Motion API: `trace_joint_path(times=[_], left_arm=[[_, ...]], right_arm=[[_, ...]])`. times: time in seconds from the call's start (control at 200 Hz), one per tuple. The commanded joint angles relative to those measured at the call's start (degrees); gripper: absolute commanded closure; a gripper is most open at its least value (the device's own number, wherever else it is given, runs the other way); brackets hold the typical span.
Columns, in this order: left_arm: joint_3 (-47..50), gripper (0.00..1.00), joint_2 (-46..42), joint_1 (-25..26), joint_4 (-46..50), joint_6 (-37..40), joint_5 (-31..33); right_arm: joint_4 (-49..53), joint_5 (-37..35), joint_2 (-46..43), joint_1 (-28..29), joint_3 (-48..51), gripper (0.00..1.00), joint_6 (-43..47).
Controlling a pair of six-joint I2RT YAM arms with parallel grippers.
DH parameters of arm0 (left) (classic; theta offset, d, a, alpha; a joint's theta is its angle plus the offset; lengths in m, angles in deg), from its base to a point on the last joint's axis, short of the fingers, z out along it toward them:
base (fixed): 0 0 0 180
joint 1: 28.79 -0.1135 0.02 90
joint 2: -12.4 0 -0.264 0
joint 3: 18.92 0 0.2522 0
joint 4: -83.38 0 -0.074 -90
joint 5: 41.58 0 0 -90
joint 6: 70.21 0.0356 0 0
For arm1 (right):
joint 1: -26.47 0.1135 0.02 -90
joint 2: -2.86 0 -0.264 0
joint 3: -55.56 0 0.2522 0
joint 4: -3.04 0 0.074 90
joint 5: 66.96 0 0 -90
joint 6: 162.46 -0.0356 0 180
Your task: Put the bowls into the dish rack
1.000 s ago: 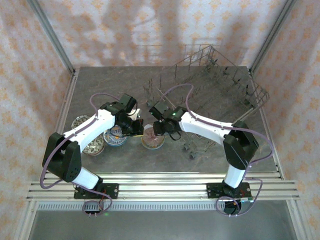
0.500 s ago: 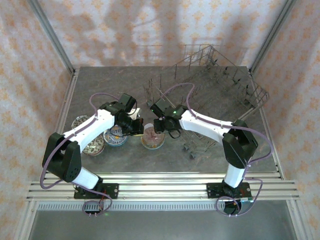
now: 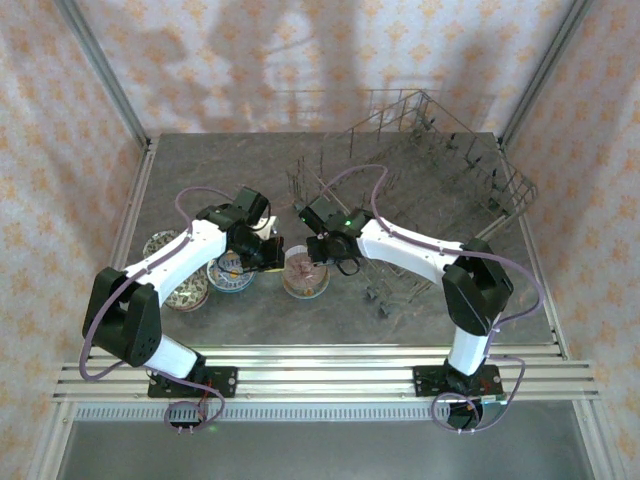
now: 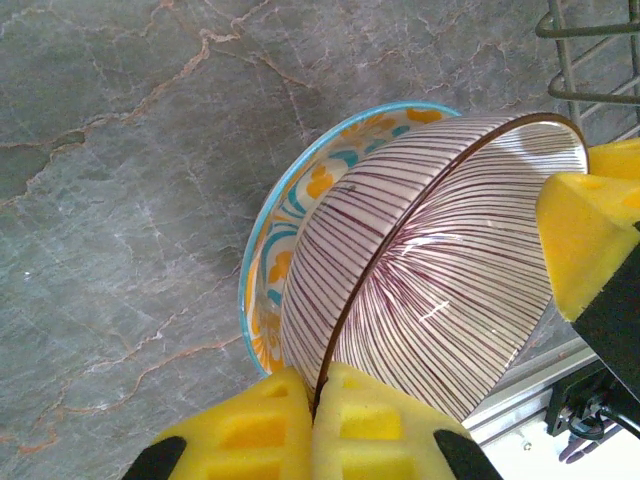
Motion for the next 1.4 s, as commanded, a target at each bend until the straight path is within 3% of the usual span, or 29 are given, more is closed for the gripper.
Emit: trace_joint_path(times=[0.0, 0.145, 0.215, 0.626, 0.836, 1.166, 1.396], left_arm=[[0.12, 1.00, -2.25, 0.06, -2.54, -0.41, -3.13], [0.06, 1.00, -2.30, -0.08, -2.24, 0.24, -3.28], [0.20, 1.00, -2.20, -0.17, -2.09, 0.42, -3.29], [0.40, 1.00, -0.47, -0.42, -2.11, 1.54, -3.82], [0.55, 1.00, -0.11, -0.47, -1.51, 2.54, -4.32], [0.65, 1.00, -0.45, -0.47, -1.40, 2.95, -4.96], [0.65, 1.00, -0.46, -0.47, -1.40, 3.03, -4.96]], right_arm=[[2.11, 2.44, 2.93, -0.26, 0.01, 0.80, 0.66], [2.19, 1.80, 2.42, -0.27, 0.36, 0.84, 0.85], [2.14, 1.90, 2.10, -0.31, 0.42, 0.90, 1.18], [2.56, 2.94, 0.98, -0.29, -0.28, 0.94, 2.33], [5.66, 1.68, 2.27, -0.30, -0.74, 0.90, 3.11], [5.13, 1.59, 3.68, -0.32, -0.71, 0.72, 3.40], [3.44, 2.85, 3.17, -0.26, -0.71, 0.79, 3.91]])
